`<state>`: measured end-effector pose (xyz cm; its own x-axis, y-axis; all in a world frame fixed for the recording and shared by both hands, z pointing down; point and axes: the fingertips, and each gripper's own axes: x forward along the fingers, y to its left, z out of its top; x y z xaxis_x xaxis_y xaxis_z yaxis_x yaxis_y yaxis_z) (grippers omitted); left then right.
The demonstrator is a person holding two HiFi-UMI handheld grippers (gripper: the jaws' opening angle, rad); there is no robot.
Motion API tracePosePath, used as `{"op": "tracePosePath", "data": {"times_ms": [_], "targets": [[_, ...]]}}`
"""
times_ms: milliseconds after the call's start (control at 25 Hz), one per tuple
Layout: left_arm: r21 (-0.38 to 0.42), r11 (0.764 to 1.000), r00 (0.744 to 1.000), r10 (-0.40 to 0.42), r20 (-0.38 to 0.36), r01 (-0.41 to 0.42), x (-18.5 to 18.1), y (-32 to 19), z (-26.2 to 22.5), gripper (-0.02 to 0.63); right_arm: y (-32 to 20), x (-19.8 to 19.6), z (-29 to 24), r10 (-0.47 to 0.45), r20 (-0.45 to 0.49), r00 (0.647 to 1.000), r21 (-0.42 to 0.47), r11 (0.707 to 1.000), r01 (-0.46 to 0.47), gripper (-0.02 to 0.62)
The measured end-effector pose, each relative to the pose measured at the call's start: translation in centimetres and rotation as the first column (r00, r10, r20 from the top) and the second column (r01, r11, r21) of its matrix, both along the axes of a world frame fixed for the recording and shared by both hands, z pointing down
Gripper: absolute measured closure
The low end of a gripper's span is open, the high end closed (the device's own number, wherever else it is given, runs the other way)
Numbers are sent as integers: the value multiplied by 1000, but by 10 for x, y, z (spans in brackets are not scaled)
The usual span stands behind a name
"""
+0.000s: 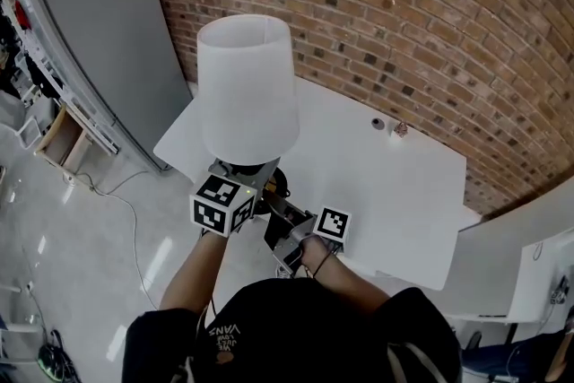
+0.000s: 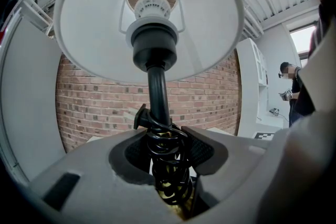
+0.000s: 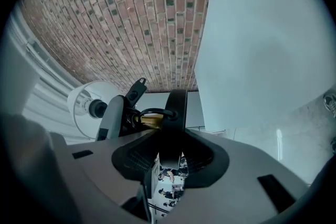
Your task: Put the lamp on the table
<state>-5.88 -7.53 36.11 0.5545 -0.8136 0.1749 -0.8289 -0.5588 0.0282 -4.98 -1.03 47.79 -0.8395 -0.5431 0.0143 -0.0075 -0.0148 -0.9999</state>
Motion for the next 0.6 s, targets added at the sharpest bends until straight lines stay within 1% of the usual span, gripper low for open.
{"op": "tracePosePath", "data": {"times_ms": [160,360,600], "targets": [[6,1000,1000,-10,11,10,9,-35,0,443,-34,9,0,-7,10,1000,-7,1000,7,472],[-1,1000,999,-31,22,31,16,-65,9,439,-64,18,8,-5,4,1000,-16,1000,6,472],[-23,1000,1000,-19,20,20,19,-95,23,440,-92,21,21,21,2,1000,-35,999,-20,474]]}}
